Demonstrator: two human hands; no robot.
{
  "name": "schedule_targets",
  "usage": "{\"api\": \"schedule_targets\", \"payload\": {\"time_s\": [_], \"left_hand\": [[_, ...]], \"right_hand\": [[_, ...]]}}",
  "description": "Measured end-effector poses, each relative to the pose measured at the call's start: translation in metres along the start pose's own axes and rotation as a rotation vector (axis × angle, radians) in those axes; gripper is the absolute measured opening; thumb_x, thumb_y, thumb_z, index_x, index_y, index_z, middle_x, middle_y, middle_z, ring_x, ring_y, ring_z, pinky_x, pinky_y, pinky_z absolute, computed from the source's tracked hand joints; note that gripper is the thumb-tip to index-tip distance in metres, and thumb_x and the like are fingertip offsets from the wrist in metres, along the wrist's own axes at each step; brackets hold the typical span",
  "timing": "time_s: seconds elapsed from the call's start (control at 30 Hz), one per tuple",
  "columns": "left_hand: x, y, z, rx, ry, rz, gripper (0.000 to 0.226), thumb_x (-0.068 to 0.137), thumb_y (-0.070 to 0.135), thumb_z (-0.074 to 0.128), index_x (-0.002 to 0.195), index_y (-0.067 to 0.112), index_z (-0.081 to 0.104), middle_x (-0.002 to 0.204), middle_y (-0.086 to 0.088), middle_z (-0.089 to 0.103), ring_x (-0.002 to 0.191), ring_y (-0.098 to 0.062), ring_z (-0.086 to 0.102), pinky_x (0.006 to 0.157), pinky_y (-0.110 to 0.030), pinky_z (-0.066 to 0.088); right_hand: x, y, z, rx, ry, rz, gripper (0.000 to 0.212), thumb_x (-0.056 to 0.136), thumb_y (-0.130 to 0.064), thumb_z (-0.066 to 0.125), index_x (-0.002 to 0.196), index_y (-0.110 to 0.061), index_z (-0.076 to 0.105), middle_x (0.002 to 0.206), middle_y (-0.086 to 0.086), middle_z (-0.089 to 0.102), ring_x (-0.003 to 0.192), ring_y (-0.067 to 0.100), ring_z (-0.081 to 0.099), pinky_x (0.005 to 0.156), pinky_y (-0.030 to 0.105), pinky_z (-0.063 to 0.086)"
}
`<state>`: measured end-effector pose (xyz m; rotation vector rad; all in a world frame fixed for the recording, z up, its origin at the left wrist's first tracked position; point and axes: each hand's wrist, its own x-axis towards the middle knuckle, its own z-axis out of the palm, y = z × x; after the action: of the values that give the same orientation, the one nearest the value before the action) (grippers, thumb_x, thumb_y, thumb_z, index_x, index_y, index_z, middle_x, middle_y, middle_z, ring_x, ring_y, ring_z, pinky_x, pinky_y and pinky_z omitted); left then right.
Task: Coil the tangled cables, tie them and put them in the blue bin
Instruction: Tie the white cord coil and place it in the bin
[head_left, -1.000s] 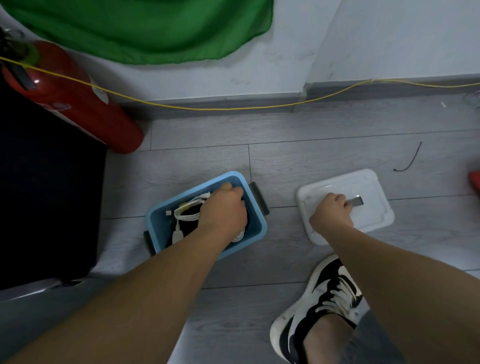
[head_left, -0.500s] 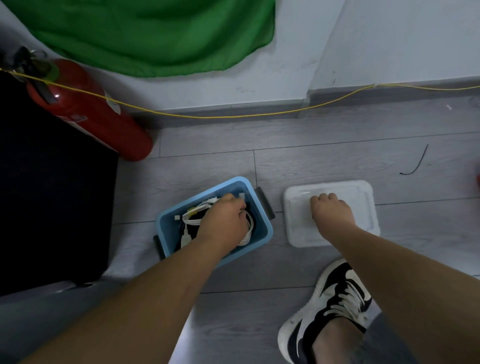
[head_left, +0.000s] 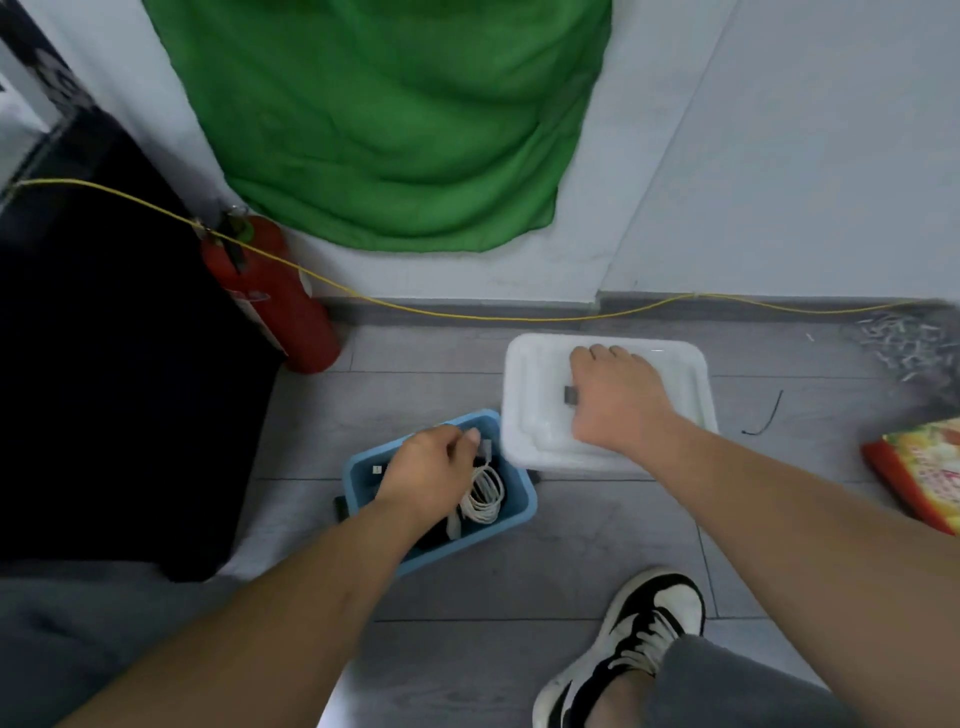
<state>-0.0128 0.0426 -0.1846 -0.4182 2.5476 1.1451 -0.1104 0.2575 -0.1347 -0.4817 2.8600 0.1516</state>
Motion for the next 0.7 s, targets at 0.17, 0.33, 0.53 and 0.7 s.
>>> {"api": "schedule_targets", "payload": {"time_s": [0.17, 0.33, 0.53, 0.7], "left_hand": [[-0.018, -0.017, -0.029, -0.214, 0.186, -0.214, 0.039, 0.103, 0.05, 0.045, 0.103, 0.016, 0.062, 0.096, -0.004, 0.067, 0.087, -0.023, 0.062, 0.079, -0.036, 0.051], [-0.028, -0.085, -0.04, -0.453, 0.239, -0.442, 0.034, 0.103, 0.033, 0.052, 0.136, 0.023, 0.049, 0.122, -0.007, 0.062, 0.098, -0.026, 0.062, 0.084, -0.048, 0.058], [-0.026, -0.129, -0.028, -0.392, 0.25, -0.608, 0.039, 0.106, 0.032, 0.046, 0.141, 0.015, 0.047, 0.129, -0.016, 0.062, 0.107, -0.035, 0.062, 0.095, -0.049, 0.052], [-0.023, -0.122, -0.015, 0.016, 0.072, -0.551, 0.043, 0.106, 0.042, 0.039, 0.138, 0.014, 0.047, 0.132, -0.015, 0.063, 0.12, -0.035, 0.061, 0.097, -0.037, 0.045]], "right_hand": [[-0.015, -0.1, -0.008, 0.093, 0.016, -0.301, 0.04, 0.079, -0.017, 0.058, 0.118, -0.014, 0.05, 0.116, 0.007, 0.058, 0.108, 0.028, 0.054, 0.087, 0.037, 0.041], [-0.007, -0.143, 0.037, 0.193, 0.021, -0.371, 0.045, 0.082, -0.013, 0.059, 0.126, -0.022, 0.054, 0.125, 0.002, 0.051, 0.119, 0.027, 0.049, 0.095, 0.037, 0.04], [0.012, -0.116, 0.09, 0.421, -0.208, 0.377, 0.048, 0.104, -0.039, 0.043, 0.139, -0.007, 0.049, 0.132, 0.015, 0.053, 0.117, 0.032, 0.054, 0.1, 0.041, 0.046], [0.017, -0.106, 0.105, 0.497, -0.284, 0.423, 0.033, 0.104, -0.022, 0.044, 0.122, -0.002, 0.063, 0.128, 0.023, 0.06, 0.115, 0.039, 0.06, 0.097, 0.039, 0.049]]}}
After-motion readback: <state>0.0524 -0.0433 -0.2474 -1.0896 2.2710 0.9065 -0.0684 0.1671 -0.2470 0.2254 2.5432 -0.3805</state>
